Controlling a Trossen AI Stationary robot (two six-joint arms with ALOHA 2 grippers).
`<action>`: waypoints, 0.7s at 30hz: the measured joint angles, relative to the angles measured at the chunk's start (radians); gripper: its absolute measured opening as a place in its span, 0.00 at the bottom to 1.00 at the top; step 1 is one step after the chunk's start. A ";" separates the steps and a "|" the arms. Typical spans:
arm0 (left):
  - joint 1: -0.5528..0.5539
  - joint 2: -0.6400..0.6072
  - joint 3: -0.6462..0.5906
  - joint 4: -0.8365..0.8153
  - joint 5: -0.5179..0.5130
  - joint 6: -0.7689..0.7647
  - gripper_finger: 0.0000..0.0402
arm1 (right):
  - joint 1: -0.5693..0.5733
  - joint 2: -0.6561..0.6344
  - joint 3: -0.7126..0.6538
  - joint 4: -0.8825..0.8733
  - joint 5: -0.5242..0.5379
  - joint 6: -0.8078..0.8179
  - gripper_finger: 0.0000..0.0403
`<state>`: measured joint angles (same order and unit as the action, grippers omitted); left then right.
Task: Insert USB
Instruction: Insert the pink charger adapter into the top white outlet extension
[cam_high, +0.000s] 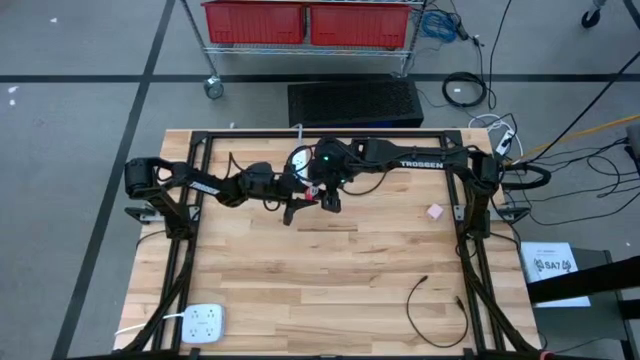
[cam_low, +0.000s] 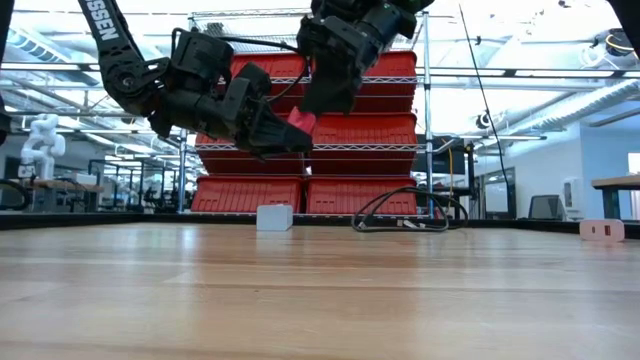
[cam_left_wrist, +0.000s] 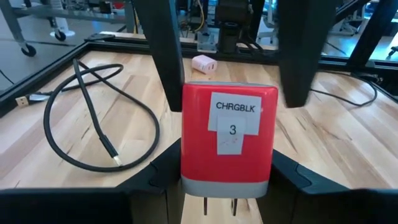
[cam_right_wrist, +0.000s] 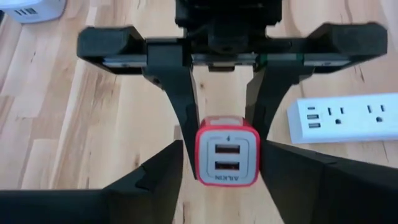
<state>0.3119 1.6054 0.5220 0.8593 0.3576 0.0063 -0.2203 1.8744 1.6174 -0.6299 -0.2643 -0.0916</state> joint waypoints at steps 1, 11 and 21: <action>0.000 0.000 0.000 -0.001 0.000 0.000 0.37 | 0.000 0.000 0.001 0.004 -0.001 0.000 0.52; 0.000 0.002 -0.001 -0.011 0.000 0.000 0.37 | 0.001 0.027 0.003 -0.014 -0.003 0.001 0.52; 0.000 0.002 -0.001 -0.004 0.002 0.000 0.37 | 0.000 0.032 0.003 -0.010 0.003 0.018 0.43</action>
<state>0.3115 1.6073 0.5209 0.8551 0.3593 0.0059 -0.2207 1.9060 1.6203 -0.6400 -0.2608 -0.0734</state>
